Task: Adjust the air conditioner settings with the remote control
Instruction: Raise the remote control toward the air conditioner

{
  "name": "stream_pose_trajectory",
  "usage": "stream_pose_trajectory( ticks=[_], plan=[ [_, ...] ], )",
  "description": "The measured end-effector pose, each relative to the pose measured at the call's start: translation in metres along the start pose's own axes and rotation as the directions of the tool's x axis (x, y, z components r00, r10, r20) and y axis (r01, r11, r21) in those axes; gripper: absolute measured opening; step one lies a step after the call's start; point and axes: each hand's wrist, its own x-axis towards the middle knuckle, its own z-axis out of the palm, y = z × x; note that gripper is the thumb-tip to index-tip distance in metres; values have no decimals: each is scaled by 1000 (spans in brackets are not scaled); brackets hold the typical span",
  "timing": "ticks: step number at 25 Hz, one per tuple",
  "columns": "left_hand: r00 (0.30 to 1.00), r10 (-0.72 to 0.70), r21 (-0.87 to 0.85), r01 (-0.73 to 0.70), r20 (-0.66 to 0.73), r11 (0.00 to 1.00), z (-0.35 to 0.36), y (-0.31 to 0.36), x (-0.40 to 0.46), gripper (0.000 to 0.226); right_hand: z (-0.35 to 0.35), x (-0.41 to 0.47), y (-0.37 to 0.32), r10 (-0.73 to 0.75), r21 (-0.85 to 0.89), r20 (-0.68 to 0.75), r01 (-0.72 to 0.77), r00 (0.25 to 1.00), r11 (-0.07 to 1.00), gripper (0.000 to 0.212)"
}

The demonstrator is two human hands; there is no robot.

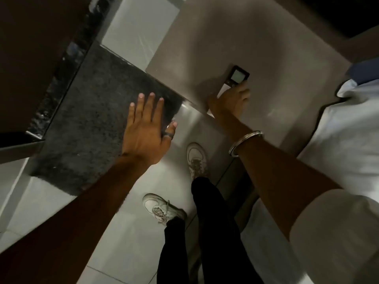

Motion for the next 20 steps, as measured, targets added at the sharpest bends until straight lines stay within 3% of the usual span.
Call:
stream_pose_trajectory(
  ticks=[3, 5, 8, 11, 15, 19, 20],
  plan=[
    [1000, -5, -51, 6, 20, 999, 0, -2, -10, 77, 2, 0, -6, 155, 76, 34, -157, 987, 985, 89],
    [1000, 15, -75, -17, -21, 997, -19, -3, -25, 77, -9, -19, -13, 139, 253, 120, -166, 983, 953, 70],
    [977, -17, -87, -2, -214, 996, -94, -9, -54, 79, -55, -82, -48, 10, 465, 243, -125, 970, 876, 60],
    [906, -38, -71, 9, -422, 997, -201, -17, -109, 76, -126, -166, -112, -259, 605, 379, -26, 888, 796, 59],
    [699, -63, -1, 89, -712, 996, -359, -48, -208, 75, -245, -289, -230, -655, 795, 331, 173, 679, 581, 67],
    [383, -26, 61, 213, -923, 975, -508, -86, -320, 74, -368, -417, -339, -927, 915, 171, 296, 334, 275, 57],
    [273, 6, 80, 260, -962, 962, -548, -96, -363, 74, -403, -466, -362, -966, 931, 112, 315, 233, 184, 53]
  ],
)
